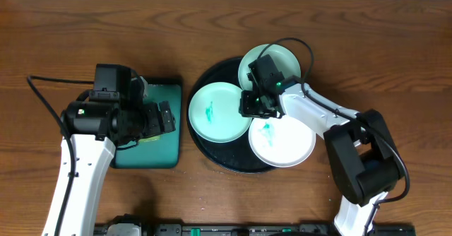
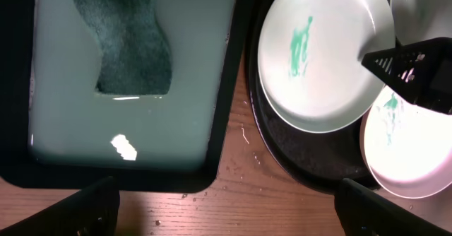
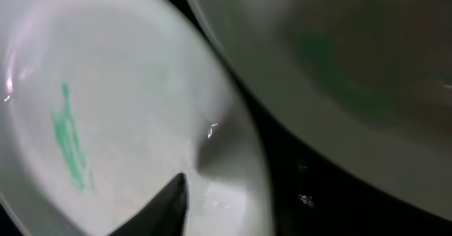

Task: Clean dirty plates on tray and stack at the side
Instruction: 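Reach the right gripper to the plates and grip the left plate's rim, then grasp the green sponge with the left gripper and lift it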

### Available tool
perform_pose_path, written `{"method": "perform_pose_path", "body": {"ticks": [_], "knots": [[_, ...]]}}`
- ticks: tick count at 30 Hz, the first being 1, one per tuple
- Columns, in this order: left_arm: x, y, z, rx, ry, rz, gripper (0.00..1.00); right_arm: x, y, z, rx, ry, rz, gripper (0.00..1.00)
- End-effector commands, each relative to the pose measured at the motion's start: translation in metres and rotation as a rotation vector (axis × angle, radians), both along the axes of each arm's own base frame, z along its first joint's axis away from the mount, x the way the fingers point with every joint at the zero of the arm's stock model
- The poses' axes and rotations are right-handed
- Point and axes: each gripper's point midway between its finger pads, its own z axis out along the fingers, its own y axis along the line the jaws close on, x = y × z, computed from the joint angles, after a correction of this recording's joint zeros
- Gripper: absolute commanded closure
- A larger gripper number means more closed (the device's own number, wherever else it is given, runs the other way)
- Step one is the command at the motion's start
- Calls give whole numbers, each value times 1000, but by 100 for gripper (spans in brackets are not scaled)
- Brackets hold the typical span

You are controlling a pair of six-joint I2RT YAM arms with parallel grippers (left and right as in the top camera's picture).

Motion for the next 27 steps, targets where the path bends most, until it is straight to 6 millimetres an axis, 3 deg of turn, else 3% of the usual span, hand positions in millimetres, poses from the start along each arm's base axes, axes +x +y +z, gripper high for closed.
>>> {"method": "perform_pose_path", "body": {"ticks": [1,4,13,15,17,22,27], "knots": [[3,-1,6,-2,-16,0,3,-12,-5,-20,-26,37,-9,81],[3,-1,6,-2,-17,0,3,-12,-6,-21,-31,39,-20,96],[3,0,6,2,-17,2,3,-12,-7,-21,-35,39,-21,99],[4,5,5,32,-19,12,16,-12,-7,-21,-36,40,-21,99],[7,19,2,105,-25,40,20,-13,-7,-21,-36,41,-21,99],[17,44,-17,226,8,129,21,-14,-8,-22,-39,45,-20,99],[33,52,-52,235,96,146,34,-16,-9,-22,-43,52,-17,99]]}}
